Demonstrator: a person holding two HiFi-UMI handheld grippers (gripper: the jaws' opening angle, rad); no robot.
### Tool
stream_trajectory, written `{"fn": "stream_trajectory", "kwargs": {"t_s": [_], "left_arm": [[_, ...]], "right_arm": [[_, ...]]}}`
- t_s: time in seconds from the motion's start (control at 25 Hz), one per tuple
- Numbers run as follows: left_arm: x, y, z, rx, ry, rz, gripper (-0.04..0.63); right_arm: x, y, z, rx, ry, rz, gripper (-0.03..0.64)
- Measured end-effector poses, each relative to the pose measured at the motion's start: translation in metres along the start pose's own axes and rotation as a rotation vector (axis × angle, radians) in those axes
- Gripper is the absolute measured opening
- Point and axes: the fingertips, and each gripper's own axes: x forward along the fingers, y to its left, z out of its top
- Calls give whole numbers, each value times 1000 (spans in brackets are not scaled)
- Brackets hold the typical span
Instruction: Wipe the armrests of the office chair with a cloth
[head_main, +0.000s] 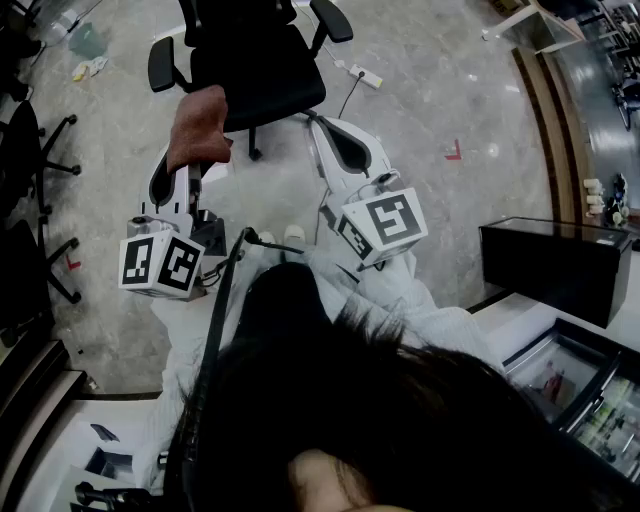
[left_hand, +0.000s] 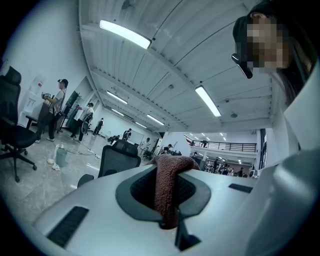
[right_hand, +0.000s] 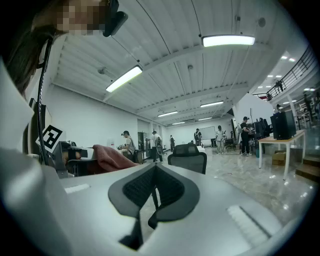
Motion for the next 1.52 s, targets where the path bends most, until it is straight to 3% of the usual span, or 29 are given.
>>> {"fn": "stream_trajectory", "kwargs": {"t_s": [0.48, 0.84, 1.0, 1.2, 1.52], "left_arm": [[1, -6, -3, 1, 1, 20, 25], [-11, 22, -16, -6, -18, 135, 25], [-16, 62, -14, -18, -8, 216, 25], [19, 136, -11, -23, -9, 258, 25], [132, 277, 34, -8, 36, 203, 25]], "right_arm": [[-2, -7, -1, 15, 5, 23, 0], [16, -6, -31, 56, 52, 105, 0], [43, 6, -45, 57, 95, 147, 0], [114, -1, -65, 75, 134, 143, 0], [286, -2, -60, 67, 136, 97, 0]]}}
